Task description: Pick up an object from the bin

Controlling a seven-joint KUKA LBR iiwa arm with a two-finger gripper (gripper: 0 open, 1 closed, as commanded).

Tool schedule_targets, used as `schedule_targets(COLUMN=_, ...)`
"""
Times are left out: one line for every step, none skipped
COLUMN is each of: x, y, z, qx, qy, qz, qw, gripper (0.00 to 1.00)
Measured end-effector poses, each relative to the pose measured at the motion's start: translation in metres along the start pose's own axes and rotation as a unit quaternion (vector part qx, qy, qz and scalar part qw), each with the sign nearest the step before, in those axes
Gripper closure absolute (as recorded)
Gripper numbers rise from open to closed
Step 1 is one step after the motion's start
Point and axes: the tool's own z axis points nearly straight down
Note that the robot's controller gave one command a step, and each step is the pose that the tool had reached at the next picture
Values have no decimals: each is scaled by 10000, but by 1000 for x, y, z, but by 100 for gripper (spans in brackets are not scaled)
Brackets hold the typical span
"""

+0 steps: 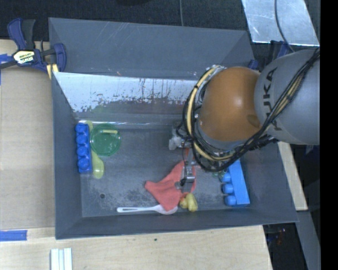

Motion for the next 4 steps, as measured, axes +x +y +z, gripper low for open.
schedule_targets(x=-7, y=-17, z=47, qx=0, qy=-37, qz=-761, qw=9971, gripper=0)
schedule_targets(x=-7, y=-21, z=81, qx=0, qy=6, qz=-831, qw=9965, gripper=0)
schedule_targets(x=-20, y=-24, z=73, qx=3, qy=-32, qz=-1428, qw=9898, gripper=100)
schedule_targets(x=-20, y=-24, z=73, qx=2, qy=-32, qz=-1426, qw=9898, gripper=100)
